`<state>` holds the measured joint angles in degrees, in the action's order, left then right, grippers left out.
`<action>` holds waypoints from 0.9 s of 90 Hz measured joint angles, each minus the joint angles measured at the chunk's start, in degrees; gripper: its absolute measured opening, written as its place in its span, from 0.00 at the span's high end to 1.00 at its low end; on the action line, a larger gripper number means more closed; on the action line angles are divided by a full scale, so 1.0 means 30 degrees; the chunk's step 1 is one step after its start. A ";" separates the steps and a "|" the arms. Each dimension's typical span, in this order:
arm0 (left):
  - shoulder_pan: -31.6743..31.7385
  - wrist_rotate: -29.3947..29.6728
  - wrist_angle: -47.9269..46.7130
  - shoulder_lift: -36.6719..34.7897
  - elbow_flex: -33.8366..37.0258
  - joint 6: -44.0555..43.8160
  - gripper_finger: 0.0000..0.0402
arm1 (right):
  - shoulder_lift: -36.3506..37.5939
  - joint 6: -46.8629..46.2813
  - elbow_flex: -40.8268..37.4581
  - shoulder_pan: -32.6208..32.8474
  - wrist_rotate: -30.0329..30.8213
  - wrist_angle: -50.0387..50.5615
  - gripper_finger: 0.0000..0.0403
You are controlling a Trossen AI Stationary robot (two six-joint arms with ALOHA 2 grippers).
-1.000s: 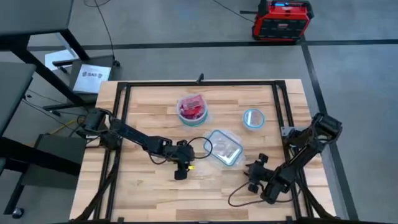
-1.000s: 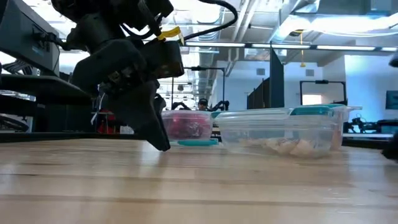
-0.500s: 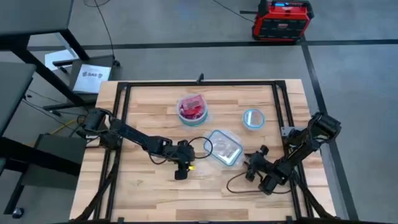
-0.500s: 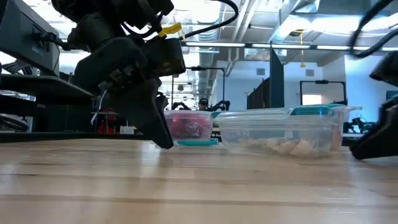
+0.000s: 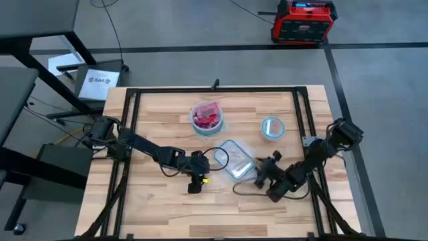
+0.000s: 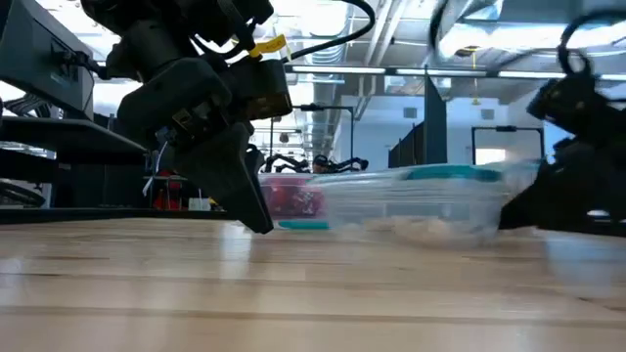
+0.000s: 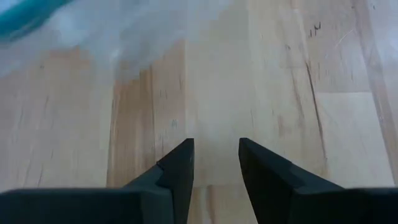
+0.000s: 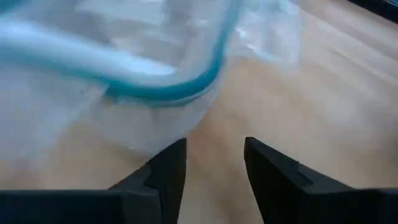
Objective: Sort candy
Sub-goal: Close the rectangular transparent bin
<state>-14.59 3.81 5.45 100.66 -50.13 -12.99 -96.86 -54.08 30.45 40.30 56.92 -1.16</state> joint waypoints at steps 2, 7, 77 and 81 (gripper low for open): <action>0.0011 0.0000 0.0000 0.0000 0.0000 0.0056 0.72 | 0.0000 0.0492 0.0008 0.0081 -0.0068 -0.0445 0.63; 0.0078 0.0000 -0.0006 0.0000 0.0000 0.0368 0.72 | 0.0000 0.1058 0.0009 0.0143 -0.0161 -0.0885 0.63; 0.3861 0.0853 -0.2263 -0.1635 -0.1877 0.6866 0.72 | 0.0000 0.2134 0.0001 -0.0113 -0.1053 -0.1798 0.63; 0.4056 0.0629 -0.2264 -0.1654 -0.2060 0.6956 0.72 | 0.0000 0.2141 0.0001 -0.0127 -0.1053 -0.1770 0.63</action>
<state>-2.42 5.70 -1.34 95.70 -56.31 7.88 -96.86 -47.66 30.46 39.92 53.76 -6.47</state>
